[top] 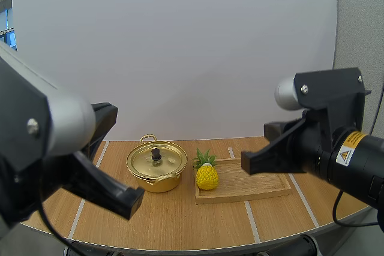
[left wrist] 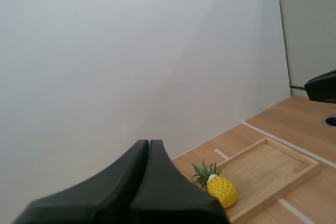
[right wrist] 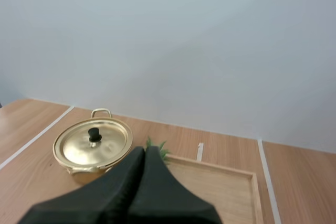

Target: Open the pot, put the grape inside, and close it

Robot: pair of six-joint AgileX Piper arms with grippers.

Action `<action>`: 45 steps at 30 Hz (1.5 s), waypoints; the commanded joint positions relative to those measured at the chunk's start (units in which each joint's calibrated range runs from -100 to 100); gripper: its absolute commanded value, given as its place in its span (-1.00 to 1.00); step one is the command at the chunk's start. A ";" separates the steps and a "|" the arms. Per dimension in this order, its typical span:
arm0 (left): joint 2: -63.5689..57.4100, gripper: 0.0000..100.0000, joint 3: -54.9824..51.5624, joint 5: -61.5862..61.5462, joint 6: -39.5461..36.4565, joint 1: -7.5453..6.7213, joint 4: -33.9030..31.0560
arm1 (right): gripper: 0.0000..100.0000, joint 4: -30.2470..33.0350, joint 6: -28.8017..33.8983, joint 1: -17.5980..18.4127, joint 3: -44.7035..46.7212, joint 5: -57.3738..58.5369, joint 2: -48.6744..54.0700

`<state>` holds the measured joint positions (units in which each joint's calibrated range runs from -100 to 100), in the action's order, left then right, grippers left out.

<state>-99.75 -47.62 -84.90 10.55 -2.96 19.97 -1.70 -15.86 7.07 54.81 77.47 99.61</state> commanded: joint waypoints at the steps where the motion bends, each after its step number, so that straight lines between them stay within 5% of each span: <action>1: -0.25 -1.00 -3.85 10.63 -3.82 0.35 0.38 | -1.00 1.39 0.21 -0.76 0.10 -6.91 0.39; 8: -0.25 -1.00 -10.02 30.58 -8.96 3.66 -2.98 | -1.00 1.70 2.82 -3.48 1.34 -15.37 0.39; 23: -0.25 -1.00 -28.80 45.88 -5.90 3.75 -3.12 | -1.00 3.85 2.24 -3.79 25.15 -34.11 0.39; 31: -0.25 -1.00 -44.68 73.90 -5.24 3.75 -3.47 | -1.00 4.41 2.24 -3.79 36.97 -54.46 0.39; 36: -0.25 -1.00 -52.38 84.90 -5.24 3.45 -3.47 | -1.00 4.41 2.24 -3.79 42.15 -56.40 0.39; 45: -0.25 -1.00 -52.38 71.95 -7.09 2.93 -3.47 | -1.00 4.41 2.24 -3.79 45.19 -56.02 0.39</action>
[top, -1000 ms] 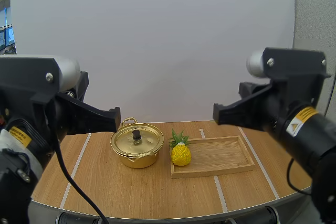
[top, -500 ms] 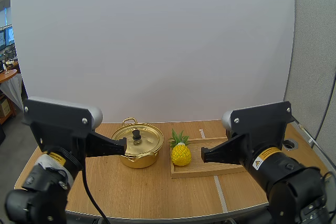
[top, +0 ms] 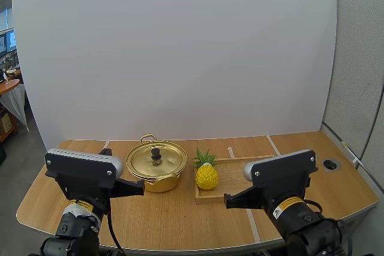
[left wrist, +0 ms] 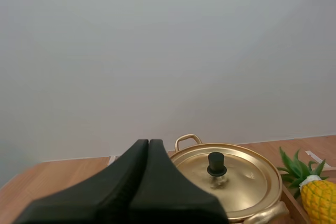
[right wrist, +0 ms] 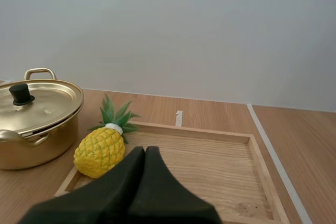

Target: Open the pot, put the grape inside, and close it

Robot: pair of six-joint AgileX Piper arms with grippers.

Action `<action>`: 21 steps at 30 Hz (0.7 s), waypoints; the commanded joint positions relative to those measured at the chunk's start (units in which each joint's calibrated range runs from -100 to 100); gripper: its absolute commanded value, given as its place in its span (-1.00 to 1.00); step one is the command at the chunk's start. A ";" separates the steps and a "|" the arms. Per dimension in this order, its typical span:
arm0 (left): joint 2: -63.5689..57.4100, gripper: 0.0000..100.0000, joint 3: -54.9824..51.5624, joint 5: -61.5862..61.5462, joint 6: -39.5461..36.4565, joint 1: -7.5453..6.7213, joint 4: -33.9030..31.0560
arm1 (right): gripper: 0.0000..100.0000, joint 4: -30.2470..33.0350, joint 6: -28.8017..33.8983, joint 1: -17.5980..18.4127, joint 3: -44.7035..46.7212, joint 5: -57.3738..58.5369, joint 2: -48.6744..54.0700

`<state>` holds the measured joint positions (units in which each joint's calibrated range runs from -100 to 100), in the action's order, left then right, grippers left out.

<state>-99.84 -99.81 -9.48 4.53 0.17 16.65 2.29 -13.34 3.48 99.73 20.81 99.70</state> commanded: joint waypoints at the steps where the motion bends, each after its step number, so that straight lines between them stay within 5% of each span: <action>1: -0.16 -1.00 -0.19 -6.11 -1.51 -0.20 -0.15 | -1.00 0.42 -0.28 -0.20 0.27 1.05 0.30; 8: -0.16 -1.00 -0.19 -14.16 -4.57 -0.20 -1.93 | -1.00 0.42 -0.28 -0.20 0.27 5.01 0.30; 13: -0.16 -1.00 -0.19 -19.90 -12.08 -0.17 -10.28 | -1.00 0.54 -0.28 -0.27 0.27 10.37 0.30; 21: -0.16 -1.00 -0.19 -21.28 -14.96 -0.13 -10.76 | -1.00 0.55 -0.09 -0.62 0.27 10.74 0.30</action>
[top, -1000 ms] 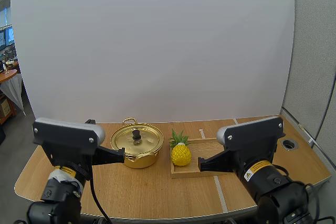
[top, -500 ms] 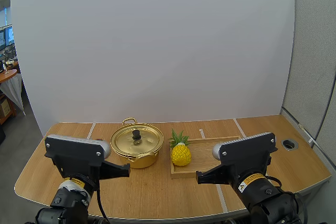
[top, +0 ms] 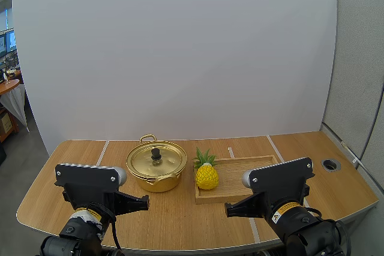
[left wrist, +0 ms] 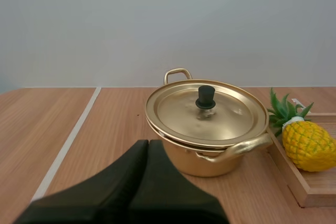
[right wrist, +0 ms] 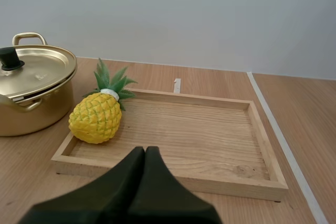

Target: Open the pot, put the grape inside, and close it

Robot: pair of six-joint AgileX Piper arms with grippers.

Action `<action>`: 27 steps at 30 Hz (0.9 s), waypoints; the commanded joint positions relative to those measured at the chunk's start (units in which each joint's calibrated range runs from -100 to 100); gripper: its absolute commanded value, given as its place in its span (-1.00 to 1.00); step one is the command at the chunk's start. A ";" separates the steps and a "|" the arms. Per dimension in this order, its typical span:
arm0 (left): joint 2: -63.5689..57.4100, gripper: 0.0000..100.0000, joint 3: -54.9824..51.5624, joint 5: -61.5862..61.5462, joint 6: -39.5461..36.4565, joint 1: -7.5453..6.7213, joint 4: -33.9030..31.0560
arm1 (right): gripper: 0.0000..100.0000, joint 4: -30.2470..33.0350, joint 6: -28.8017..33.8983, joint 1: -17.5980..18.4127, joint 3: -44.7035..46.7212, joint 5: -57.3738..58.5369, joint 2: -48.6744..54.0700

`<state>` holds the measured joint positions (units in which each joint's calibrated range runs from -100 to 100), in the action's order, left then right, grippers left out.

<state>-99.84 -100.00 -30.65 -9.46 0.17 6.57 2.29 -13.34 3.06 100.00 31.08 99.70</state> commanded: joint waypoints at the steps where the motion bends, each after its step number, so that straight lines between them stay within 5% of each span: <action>1: -0.16 -1.00 0.00 -0.12 -0.98 -0.13 -0.69 | -1.00 0.55 -0.09 -0.20 0.00 0.46 0.30; 27: -0.16 -1.00 0.00 1.30 -0.67 -0.13 -0.82 | -1.00 0.51 -0.09 -0.20 0.00 0.30 0.30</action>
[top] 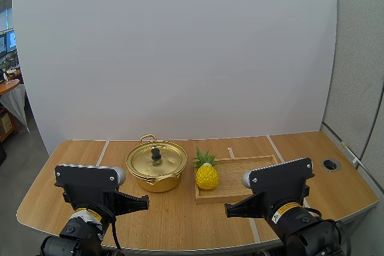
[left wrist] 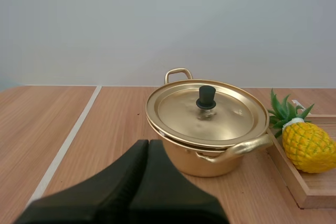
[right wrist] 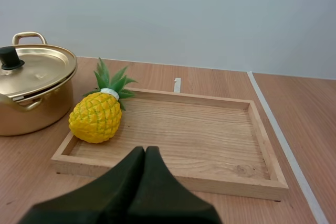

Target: Open the pot, put the grape inside, and close it

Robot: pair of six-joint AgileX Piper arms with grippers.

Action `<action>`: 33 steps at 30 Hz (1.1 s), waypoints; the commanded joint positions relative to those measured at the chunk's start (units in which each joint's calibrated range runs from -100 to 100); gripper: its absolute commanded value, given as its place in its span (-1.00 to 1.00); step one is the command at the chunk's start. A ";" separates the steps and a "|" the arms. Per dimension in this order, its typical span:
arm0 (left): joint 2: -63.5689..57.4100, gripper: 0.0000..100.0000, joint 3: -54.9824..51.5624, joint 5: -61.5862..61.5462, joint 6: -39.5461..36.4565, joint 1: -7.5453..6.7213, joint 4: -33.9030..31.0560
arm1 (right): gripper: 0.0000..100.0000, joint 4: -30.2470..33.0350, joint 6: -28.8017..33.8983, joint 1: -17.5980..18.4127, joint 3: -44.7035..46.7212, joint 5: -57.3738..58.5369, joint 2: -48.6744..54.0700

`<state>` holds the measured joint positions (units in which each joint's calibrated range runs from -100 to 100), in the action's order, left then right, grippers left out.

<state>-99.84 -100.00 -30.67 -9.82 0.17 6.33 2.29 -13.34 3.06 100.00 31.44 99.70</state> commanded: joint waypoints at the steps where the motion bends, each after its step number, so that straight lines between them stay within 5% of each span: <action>1: -0.16 -1.00 0.00 1.32 -0.31 -0.13 -0.57 | -1.00 0.51 -0.09 -0.20 0.00 -0.07 0.30; 33: -0.16 -1.00 0.00 1.32 -0.31 -0.13 -0.57 | -1.00 0.13 -0.09 -0.56 0.00 -0.07 0.30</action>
<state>-99.84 -100.00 -30.67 -9.82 0.17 6.24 2.29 -13.34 2.71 100.00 31.44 99.70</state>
